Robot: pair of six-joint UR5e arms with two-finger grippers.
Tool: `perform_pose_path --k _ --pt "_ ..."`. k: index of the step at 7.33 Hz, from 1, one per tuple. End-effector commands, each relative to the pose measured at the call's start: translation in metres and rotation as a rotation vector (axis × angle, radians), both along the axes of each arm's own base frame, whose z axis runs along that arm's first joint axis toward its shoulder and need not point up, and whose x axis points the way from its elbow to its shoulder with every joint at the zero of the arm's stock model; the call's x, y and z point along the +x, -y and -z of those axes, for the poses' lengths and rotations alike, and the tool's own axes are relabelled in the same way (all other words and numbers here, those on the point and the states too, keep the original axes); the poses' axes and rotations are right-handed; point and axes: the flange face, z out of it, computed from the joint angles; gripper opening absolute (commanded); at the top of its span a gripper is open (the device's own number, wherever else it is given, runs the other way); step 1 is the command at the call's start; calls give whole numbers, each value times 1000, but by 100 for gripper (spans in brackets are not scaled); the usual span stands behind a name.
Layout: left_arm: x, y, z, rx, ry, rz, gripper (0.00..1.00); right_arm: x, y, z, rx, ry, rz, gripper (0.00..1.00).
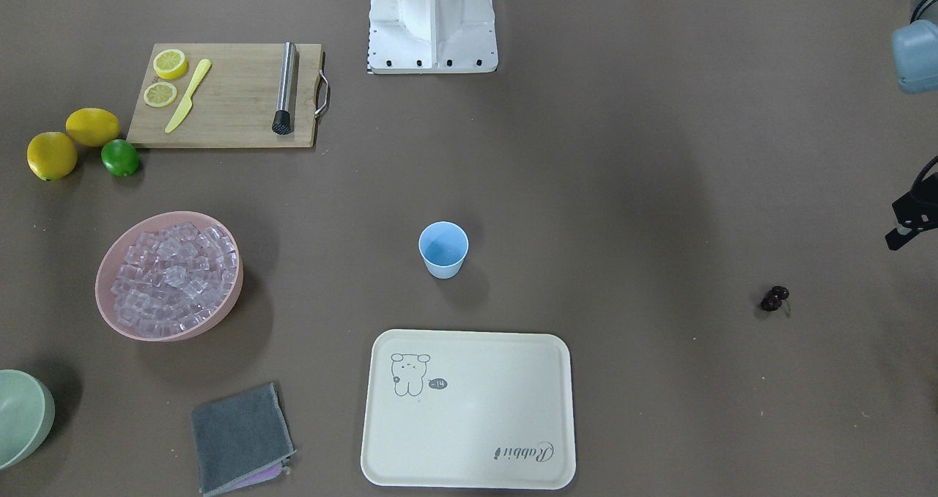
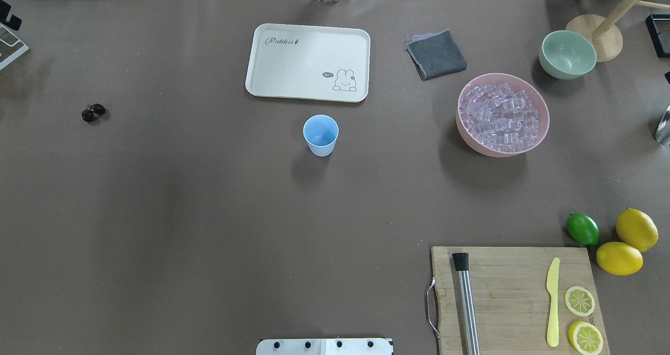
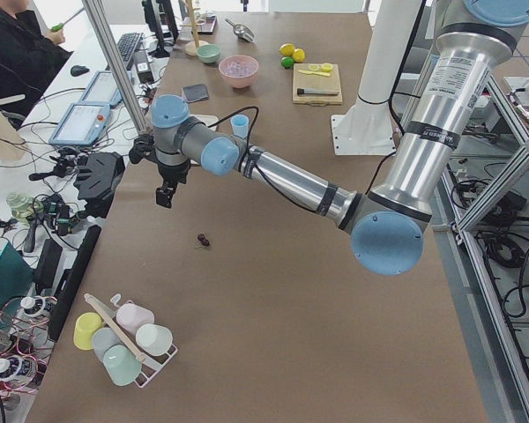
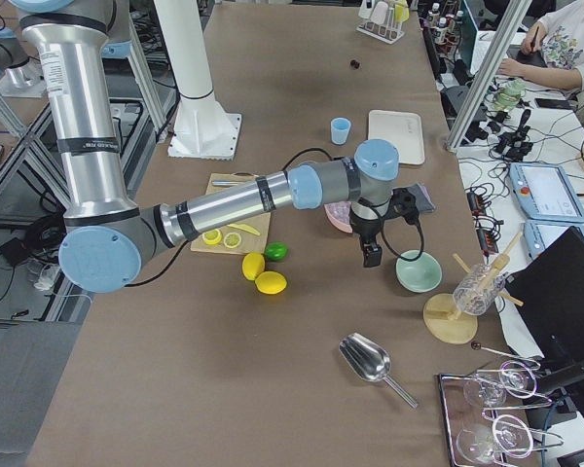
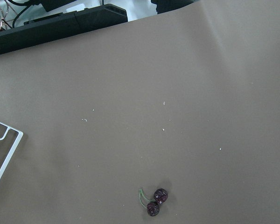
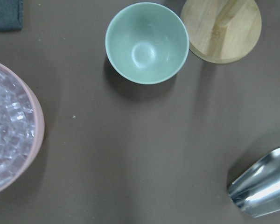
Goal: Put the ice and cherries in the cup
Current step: 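Start moving the right arm toward the pink ice bowl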
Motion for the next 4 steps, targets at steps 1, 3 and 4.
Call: perform_pose_path --k 1,3,4 --pt "0 -1 -1 0 0 -1 98 -78 13 46 -68 43 -51 99" --pt "2 0 -4 -4 2 -6 98 -166 19 84 -88 6 -52 99" --pt "2 -1 -2 1 1 -5 98 -188 16 82 -55 -39 -49 99"
